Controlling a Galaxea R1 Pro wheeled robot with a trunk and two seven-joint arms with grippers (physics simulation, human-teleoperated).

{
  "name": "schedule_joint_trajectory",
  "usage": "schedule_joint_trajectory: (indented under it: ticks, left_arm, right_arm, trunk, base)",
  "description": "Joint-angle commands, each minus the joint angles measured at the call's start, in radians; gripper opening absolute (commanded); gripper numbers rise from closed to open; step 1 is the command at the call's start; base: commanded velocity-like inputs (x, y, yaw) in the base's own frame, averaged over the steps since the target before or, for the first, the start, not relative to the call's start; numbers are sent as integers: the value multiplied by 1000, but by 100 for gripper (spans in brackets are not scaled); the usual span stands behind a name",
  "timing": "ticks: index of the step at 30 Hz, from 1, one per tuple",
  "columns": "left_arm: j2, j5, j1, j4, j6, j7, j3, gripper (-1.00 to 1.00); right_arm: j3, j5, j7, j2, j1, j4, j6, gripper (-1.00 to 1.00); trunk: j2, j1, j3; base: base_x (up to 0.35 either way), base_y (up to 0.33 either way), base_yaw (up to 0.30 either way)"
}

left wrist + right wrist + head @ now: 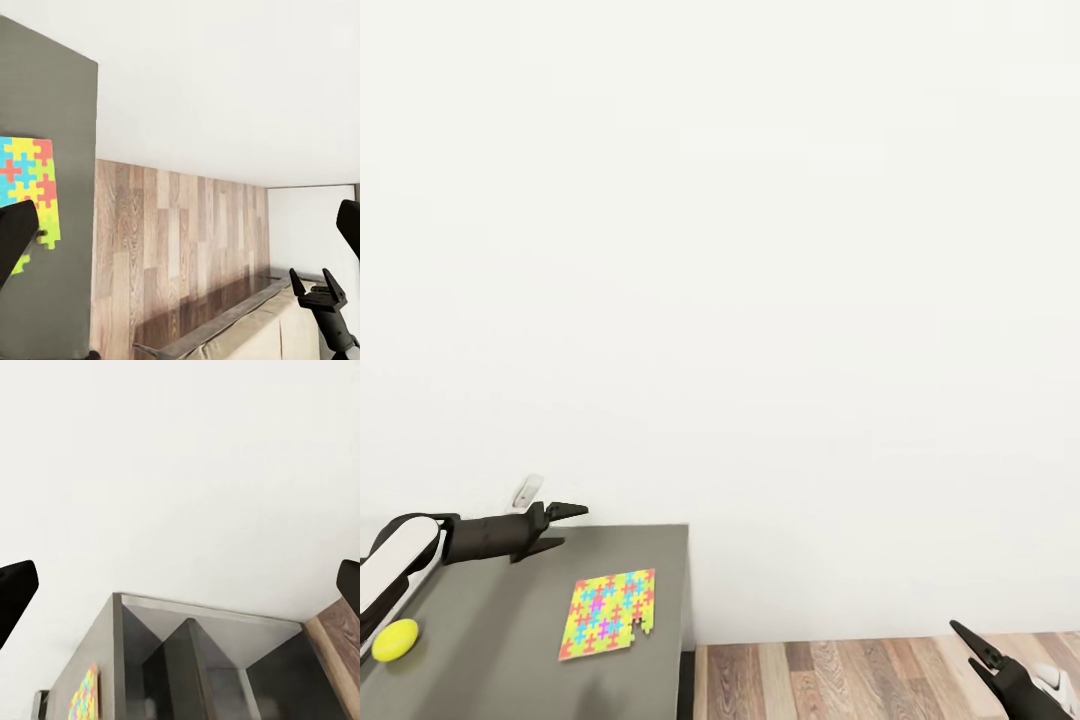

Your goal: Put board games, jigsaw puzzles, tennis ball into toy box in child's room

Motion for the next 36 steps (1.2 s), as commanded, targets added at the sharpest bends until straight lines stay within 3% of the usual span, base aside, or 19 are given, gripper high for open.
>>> schedule_joint_trajectory:
  ticks: [1, 11, 15, 18, 19, 22, 23, 29, 30, 33, 36]
  left_arm:
    - [1, -8, -1, 1, 0, -10, -2, 100]
    - [1, -10, -1, 1, -12, -8, -1, 100]
    - [1, -43, -2, 2, -28, 2, -2, 100]
    - [-5, -116, -5, 2, -31, 27, -2, 100]
    - [-16, -162, -7, 2, -30, 44, -2, 100]
    - [-45, -234, -11, 2, -26, 73, -2, 100]
    - [-70, -283, -12, 2, -24, 98, -1, 100]
    - [-140, -432, -13, 2, -21, 198, 1, 100]
    - [-159, -474, -13, 3, -20, 232, 1, 100]
    - [-177, -520, -13, 3, -19, 273, 3, 100]
    - [-185, -545, -14, 5, -19, 297, 4, 100]
  right_arm:
    - [0, -6, -1, 0, -1, 0, 8, 100]
    - [1, -5, -5, 1, -1, 6, 8, 100]
    - [1, -5, -9, 2, -1, 6, 7, 100]
    - [0, -3, -23, 4, -1, 4, 8, 100]
    - [0, 0, -35, 5, -2, 0, 10, 100]
    - [8, 4, -58, 5, -5, -5, 15, 100]
    - [23, 5, -81, 5, -11, -8, 17, 100]
    - [91, 4, -206, 6, -85, -11, 30, 100]
    - [119, 3, -252, 9, -112, -10, 37, 100]
    - [163, 2, -321, 22, -146, -6, 41, 100]
    - [197, 4, -397, 43, -183, -5, 45, 100]
  trunk:
    - [-2, 1, -4]
    - [-2, 1, -19]
    - [-2, 1, -25]
    - [-2, 1, -30]
    - [-2, 1, -31]
    - [-2, 1, -36]
    - [-2, 1, -38]
    - [-2, 1, -47]
    - [-2, 1, -47]
    - [-2, 1, -49]
    - [-2, 1, -49]
  base:
    - [241, 90, 0]
    - [98, 29, 0]
    - [13, 4, 0]
    - [5, 1, 0]
    - [2, 1, 0]
    - [1, 0, 0]
    - [0, 0, 0]
    - [0, 0, 0]
    - [0, 0, 0]
    - [0, 0, 0]
    - [0, 0, 0]
